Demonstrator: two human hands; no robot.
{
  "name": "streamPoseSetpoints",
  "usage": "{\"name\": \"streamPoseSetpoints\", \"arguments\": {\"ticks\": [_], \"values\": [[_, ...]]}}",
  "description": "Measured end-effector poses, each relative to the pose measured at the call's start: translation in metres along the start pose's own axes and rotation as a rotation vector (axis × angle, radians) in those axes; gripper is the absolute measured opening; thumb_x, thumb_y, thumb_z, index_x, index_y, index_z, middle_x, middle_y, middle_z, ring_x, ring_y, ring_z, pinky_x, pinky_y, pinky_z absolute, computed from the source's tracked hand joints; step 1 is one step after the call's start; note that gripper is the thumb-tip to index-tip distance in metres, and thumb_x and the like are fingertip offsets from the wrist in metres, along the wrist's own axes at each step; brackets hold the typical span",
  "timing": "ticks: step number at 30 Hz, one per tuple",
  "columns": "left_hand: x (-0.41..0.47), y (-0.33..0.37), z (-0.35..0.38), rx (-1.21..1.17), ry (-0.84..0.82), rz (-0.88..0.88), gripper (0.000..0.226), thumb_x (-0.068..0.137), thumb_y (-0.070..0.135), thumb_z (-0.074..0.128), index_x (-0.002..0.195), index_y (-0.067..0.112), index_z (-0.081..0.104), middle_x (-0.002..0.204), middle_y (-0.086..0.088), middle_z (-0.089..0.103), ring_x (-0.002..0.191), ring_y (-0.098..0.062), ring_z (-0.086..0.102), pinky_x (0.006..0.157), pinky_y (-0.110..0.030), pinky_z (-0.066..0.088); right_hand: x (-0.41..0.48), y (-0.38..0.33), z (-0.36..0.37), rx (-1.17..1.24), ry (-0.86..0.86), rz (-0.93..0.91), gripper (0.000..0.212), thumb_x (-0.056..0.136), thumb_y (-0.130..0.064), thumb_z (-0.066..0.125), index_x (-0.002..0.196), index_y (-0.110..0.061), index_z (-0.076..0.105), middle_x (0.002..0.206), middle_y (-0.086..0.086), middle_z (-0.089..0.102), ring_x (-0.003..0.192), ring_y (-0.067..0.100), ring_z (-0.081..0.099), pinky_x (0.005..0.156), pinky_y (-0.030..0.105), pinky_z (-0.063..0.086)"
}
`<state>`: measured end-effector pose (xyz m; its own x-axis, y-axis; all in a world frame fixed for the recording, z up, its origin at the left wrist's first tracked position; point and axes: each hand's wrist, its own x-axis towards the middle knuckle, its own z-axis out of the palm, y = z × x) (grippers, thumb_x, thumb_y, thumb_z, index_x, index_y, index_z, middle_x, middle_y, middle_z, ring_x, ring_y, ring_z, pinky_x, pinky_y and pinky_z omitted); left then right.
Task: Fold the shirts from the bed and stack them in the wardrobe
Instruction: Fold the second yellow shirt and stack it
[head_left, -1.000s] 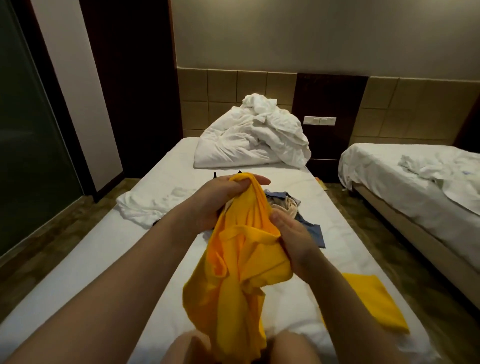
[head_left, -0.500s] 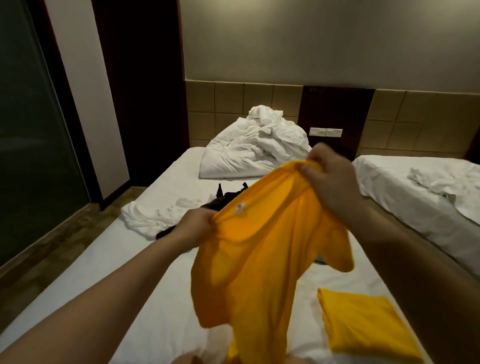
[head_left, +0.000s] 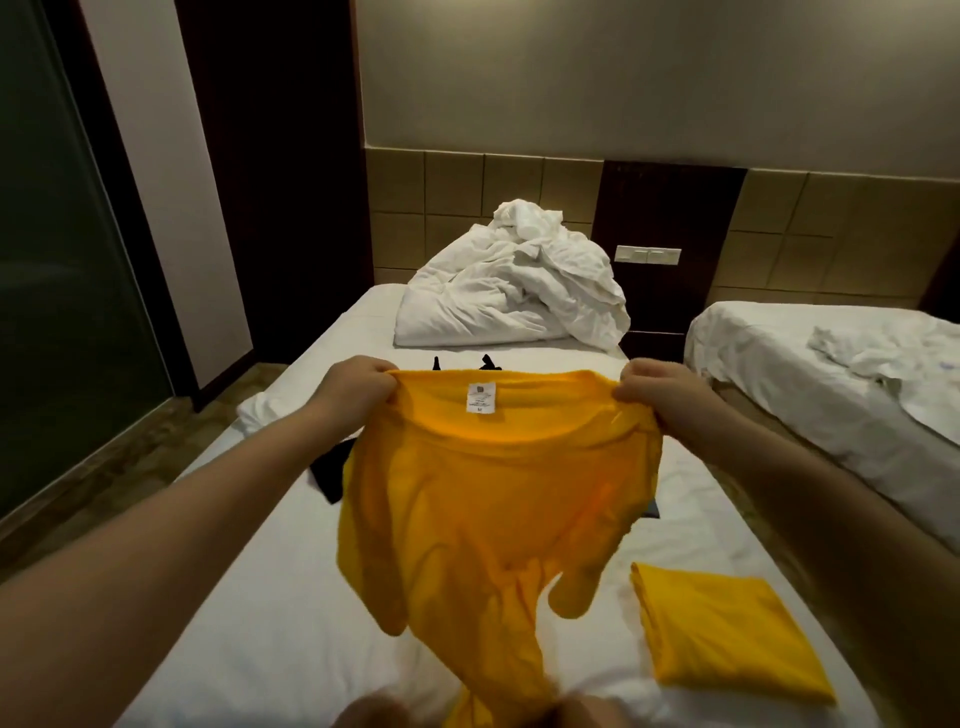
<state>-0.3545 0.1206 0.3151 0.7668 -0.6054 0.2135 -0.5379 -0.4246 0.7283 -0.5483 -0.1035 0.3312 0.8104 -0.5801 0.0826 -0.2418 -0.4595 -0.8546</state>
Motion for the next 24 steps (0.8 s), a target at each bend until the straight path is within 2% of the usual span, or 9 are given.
{"name": "streamPoseSetpoints", "arguments": {"ticks": [2,4,5,8,12,16,18,20,24], "values": [[0.004,0.001,-0.002,-0.029,0.009,0.002,0.032,0.089,0.012,0.039,0.056,0.011,0.040,0.060,-0.008,0.037,0.062,-0.020,0.036,0.062,-0.029,0.030,-0.005,0.002,0.003,0.048,-0.142,0.008,0.020,0.092,-0.009,0.050,0.073,-0.015,0.051,0.074,0.004,0.048,0.068,0.016,0.049,0.058,0.022,0.042],[0.004,0.008,-0.004,-0.062,0.008,0.022,0.026,0.079,0.021,0.038,0.056,0.012,0.039,0.059,-0.007,0.036,0.060,-0.018,0.035,0.058,-0.027,0.028,-0.009,0.005,0.005,0.142,-0.319,0.052,0.021,0.091,-0.001,0.050,0.074,-0.013,0.049,0.072,0.004,0.049,0.063,0.012,0.051,0.053,0.018,0.044],[0.004,0.012,-0.006,-0.074,0.008,0.028,0.022,0.074,0.024,0.037,0.056,0.012,0.041,0.060,-0.006,0.036,0.060,-0.018,0.035,0.058,-0.027,0.028,-0.011,0.007,0.006,0.198,-0.406,0.084,0.019,0.090,0.002,0.050,0.077,-0.013,0.050,0.075,0.004,0.052,0.064,0.012,0.054,0.052,0.018,0.047],[0.006,0.013,-0.010,-0.013,0.026,0.044,0.022,0.082,0.023,0.040,0.066,0.012,0.051,0.067,-0.007,0.044,0.071,-0.021,0.043,0.065,-0.027,0.034,-0.015,0.013,0.008,0.232,-0.536,0.147,0.015,0.090,-0.002,0.054,0.099,-0.013,0.054,0.097,0.007,0.061,0.082,0.020,0.063,0.062,0.024,0.056],[0.010,0.003,-0.020,0.101,0.098,0.085,0.021,0.091,0.017,0.040,0.086,0.007,0.058,0.079,-0.009,0.051,0.082,-0.026,0.048,0.073,-0.032,0.039,-0.012,0.022,0.003,0.105,-0.459,0.139,0.032,0.082,-0.024,0.062,0.113,-0.021,0.056,0.118,0.009,0.059,0.104,0.026,0.062,0.082,0.034,0.056],[0.017,-0.007,-0.027,0.150,0.089,0.052,0.022,0.095,0.006,0.041,0.106,0.002,0.059,0.092,-0.012,0.053,0.090,-0.031,0.051,0.079,-0.043,0.048,-0.009,0.011,-0.002,0.073,-0.250,0.011,0.023,0.079,-0.032,0.062,0.098,-0.019,0.059,0.104,0.011,0.061,0.096,0.027,0.061,0.085,0.038,0.053],[0.021,-0.007,-0.030,0.137,0.079,0.029,0.017,0.093,0.007,0.045,0.107,0.006,0.055,0.097,-0.014,0.052,0.090,-0.029,0.051,0.072,-0.037,0.048,-0.005,-0.001,-0.007,-0.021,-0.168,-0.030,0.015,0.082,-0.036,0.060,0.093,-0.025,0.058,0.098,0.006,0.060,0.092,0.024,0.060,0.079,0.035,0.054],[0.026,-0.007,-0.035,0.120,0.090,0.017,0.009,0.090,0.006,0.049,0.098,0.007,0.054,0.090,-0.014,0.053,0.082,-0.025,0.051,0.061,-0.028,0.042,0.000,-0.011,-0.014,-0.120,-0.149,-0.055,0.010,0.086,-0.038,0.057,0.092,-0.031,0.055,0.099,0.002,0.059,0.090,0.021,0.060,0.073,0.028,0.053],[0.031,-0.005,-0.047,0.099,-0.027,-0.063,0.006,0.091,0.011,0.055,0.095,0.007,0.057,0.076,-0.010,0.052,0.068,-0.020,0.050,0.054,-0.022,0.040,0.007,-0.017,-0.029,-0.298,-0.167,-0.112,0.005,0.091,-0.033,0.055,0.095,-0.032,0.057,0.101,0.000,0.059,0.099,0.021,0.057,0.085,0.032,0.051]]}}
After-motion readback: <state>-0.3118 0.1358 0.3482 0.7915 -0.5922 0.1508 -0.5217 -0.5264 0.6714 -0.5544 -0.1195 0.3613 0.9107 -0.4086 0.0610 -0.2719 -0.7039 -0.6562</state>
